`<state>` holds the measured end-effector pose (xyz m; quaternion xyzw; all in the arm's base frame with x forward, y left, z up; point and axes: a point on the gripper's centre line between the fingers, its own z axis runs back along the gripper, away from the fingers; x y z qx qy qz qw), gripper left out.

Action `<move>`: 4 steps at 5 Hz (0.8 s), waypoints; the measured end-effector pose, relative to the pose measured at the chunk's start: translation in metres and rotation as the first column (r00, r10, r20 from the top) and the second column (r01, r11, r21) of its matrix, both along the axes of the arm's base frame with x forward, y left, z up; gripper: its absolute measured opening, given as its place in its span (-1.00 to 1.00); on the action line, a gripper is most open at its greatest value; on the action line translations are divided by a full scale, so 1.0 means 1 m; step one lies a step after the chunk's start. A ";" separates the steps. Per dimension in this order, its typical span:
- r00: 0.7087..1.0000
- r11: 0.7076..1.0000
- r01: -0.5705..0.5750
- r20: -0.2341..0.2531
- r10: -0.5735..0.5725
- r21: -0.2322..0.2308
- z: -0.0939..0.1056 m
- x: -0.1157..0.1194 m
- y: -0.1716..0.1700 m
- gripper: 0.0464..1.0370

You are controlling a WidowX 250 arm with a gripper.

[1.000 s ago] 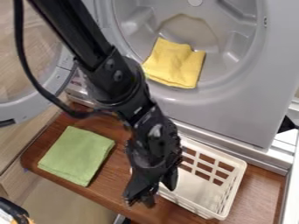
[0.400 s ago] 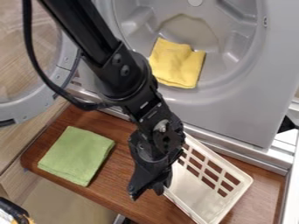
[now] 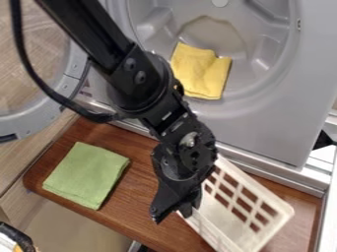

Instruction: Move the white basket to the right side of the table

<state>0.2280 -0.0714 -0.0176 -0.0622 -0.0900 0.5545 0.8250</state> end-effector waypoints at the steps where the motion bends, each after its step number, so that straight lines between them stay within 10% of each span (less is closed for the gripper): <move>1: 0.998 0.998 -0.068 -0.003 0.068 0.008 0.009 -0.004 -0.012 -0.92; 4: 0.986 0.987 -0.142 0.074 0.148 -0.074 0.013 0.018 -0.051 -0.92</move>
